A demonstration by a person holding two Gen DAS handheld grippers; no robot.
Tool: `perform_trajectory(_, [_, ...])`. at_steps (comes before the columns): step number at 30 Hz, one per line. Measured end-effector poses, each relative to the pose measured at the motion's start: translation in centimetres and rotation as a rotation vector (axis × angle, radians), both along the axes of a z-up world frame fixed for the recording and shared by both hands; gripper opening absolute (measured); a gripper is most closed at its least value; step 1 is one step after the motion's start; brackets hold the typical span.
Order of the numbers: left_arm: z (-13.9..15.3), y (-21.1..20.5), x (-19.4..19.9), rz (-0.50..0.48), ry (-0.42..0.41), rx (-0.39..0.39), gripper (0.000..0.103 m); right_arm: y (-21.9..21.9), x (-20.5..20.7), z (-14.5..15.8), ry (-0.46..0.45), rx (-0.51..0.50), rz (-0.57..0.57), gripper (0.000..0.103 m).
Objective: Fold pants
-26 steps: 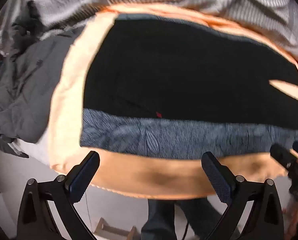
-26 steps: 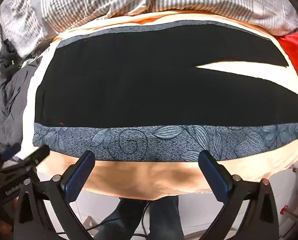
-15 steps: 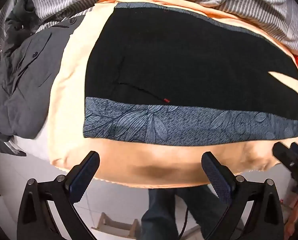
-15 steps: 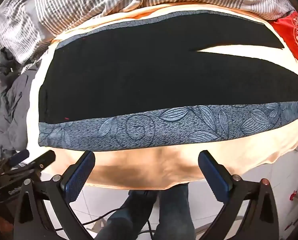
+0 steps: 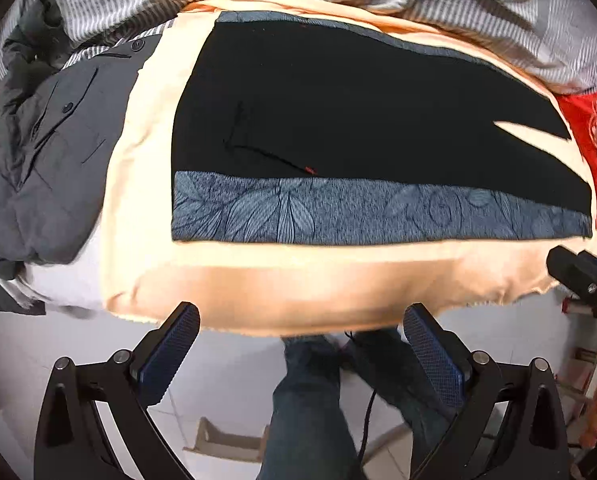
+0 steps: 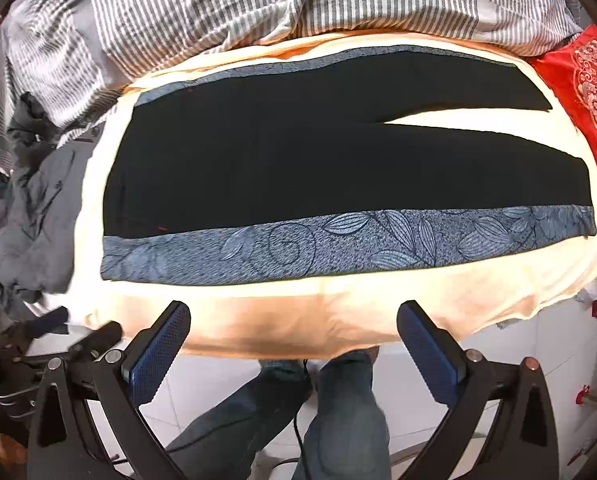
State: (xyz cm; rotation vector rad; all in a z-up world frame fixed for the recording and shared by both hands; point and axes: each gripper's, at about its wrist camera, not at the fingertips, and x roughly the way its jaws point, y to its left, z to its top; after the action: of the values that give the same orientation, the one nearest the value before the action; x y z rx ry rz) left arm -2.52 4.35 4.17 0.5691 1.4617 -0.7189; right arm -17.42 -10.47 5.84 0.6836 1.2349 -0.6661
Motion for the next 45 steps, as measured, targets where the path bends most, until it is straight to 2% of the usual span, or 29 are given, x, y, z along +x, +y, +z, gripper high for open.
perform_trajectory(1, [0.3,0.1,-0.4,-0.017,-0.016,0.003,0.102,0.3,-0.1,0.3,0.003,0.002,0.000,0.103])
perform_trajectory(3, [1.4,-0.2,-1.1,-0.051,-0.114,0.031,0.102,0.8,-0.3,1.1,0.009,0.013,-0.008,0.103])
perform_trajectory(6, [3.2,0.2,-0.8,-0.078,-0.156,0.021,0.102,0.8,-1.1,1.9,0.010,0.029,-0.029,0.103])
perform_trajectory(8, [4.7,0.3,-0.3,-0.067,-0.155,-0.004,0.102,0.7,-1.4,2.5,0.018,0.026,-0.036,0.103])
perform_trajectory(14, [6.1,0.3,0.4,-0.028,-0.121,-0.038,0.102,0.5,-1.2,4.6,0.015,0.005,-0.035,0.103])
perform_trajectory(24, [6.9,0.4,-0.1,-0.065,-0.144,-0.060,0.102,2.1,0.3,5.6,0.017,0.005,0.033,0.103])
perform_trajectory(45, [6.9,-0.2,0.5,-0.057,-0.142,-0.064,0.102,1.5,-0.2,5.4,0.017,0.013,-0.024,0.103])
